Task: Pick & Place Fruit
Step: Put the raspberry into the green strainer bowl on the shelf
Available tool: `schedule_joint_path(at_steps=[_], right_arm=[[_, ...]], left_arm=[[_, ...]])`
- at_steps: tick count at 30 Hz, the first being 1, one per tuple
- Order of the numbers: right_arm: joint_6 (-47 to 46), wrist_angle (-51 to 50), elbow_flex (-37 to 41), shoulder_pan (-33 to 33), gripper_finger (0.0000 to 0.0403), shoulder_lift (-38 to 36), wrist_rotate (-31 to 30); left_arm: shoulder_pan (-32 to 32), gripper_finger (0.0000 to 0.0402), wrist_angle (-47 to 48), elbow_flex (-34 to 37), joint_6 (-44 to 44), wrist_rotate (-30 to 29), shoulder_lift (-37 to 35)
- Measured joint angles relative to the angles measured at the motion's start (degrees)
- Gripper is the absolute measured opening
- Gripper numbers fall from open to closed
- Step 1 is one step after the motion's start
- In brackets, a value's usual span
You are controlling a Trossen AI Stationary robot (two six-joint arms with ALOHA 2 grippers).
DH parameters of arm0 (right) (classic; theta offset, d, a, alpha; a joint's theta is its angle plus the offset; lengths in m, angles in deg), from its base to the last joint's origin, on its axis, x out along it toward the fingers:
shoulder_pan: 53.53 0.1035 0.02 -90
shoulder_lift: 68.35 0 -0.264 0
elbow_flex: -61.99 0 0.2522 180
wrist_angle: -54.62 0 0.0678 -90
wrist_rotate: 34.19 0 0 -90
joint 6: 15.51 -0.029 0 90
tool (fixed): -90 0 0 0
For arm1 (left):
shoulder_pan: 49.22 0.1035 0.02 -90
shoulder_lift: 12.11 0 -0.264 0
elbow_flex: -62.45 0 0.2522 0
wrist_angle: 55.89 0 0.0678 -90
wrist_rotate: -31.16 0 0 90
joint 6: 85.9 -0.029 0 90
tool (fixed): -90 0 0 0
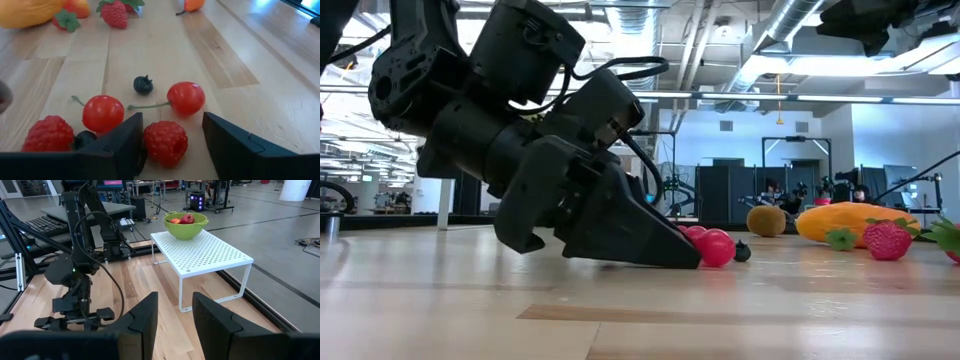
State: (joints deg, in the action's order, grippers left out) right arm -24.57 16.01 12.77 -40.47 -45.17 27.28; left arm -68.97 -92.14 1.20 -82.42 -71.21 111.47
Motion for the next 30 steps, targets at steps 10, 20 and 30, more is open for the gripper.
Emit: schedule_joint_path(at_steps=[10, 20, 30], right_arm=[[0.00, 0.01, 0.00, 0.00, 0.0116, -0.02, 0.01], [0.00, 0.01, 0.00, -0.02, 0.0116, -0.01, 0.01], [0.00, 0.01, 0.00, -0.01, 0.0116, -0.01, 0.01]], left_arm=[[-0.11, 0.0149, 0.71, 0.27, -0.15, 0.61, -0.69], [-0.15, 0.0087, 0.69, 0.35, -0.24, 0.82, -0.65], [-0.15, 0.0095, 0.67, 0.36, -0.13, 0.67, -0.62]])
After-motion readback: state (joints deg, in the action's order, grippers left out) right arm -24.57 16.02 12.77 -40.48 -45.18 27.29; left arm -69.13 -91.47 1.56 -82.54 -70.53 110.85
